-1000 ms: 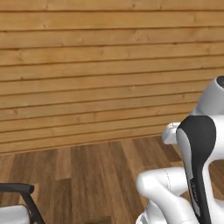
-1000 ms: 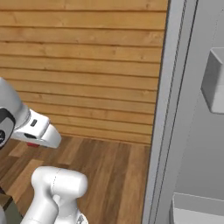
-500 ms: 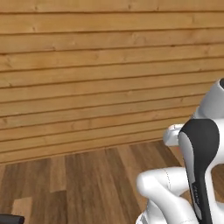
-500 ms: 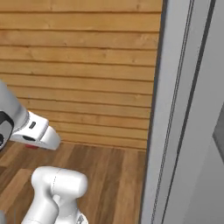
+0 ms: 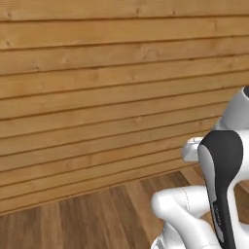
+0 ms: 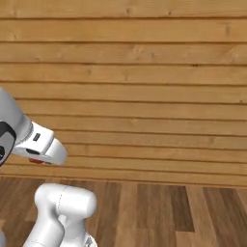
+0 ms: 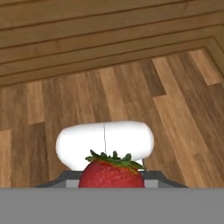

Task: Take the strawberry from the fridge and place it on top of the pancake, located on the dining counter.

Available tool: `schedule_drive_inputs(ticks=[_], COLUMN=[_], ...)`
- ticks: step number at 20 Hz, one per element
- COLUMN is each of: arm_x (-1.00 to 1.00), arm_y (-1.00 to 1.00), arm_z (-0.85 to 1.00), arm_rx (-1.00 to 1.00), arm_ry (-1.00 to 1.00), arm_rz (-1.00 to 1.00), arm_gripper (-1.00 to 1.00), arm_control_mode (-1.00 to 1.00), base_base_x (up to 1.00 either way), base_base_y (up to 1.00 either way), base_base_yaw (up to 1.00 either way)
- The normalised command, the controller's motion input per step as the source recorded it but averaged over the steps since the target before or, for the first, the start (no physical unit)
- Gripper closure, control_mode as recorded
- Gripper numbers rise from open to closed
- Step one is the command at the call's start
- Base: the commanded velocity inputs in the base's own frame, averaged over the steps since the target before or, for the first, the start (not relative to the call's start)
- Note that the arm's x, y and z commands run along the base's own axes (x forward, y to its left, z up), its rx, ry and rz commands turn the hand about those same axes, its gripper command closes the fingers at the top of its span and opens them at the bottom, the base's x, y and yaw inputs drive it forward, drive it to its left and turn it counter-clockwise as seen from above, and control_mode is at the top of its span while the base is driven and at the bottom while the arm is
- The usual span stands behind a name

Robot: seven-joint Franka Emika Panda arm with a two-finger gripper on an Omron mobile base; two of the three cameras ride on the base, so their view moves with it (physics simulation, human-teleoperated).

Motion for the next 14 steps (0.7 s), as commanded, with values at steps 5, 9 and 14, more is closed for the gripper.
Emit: schedule_drive_inputs(ticks=[5, 9, 14], arm_x=[0.0, 0.0, 0.0], arm_y=[0.0, 0.0, 0.0], arm_z=[0.0, 0.0, 0.0], arm_rx=[0.0, 0.0, 0.0], arm_ry=[0.0, 0.0, 0.0], arm_rz=[0.0, 0.0, 0.0], arm_gripper=[1.0, 1.0, 1.0], arm_control_mode=[1.0, 1.0, 1.0], base_base_x=[1.0, 0.96, 0.62], base_base_y=[0.25, 0.11, 0.11], base_base_yaw=[0.16, 0.62, 0.77])
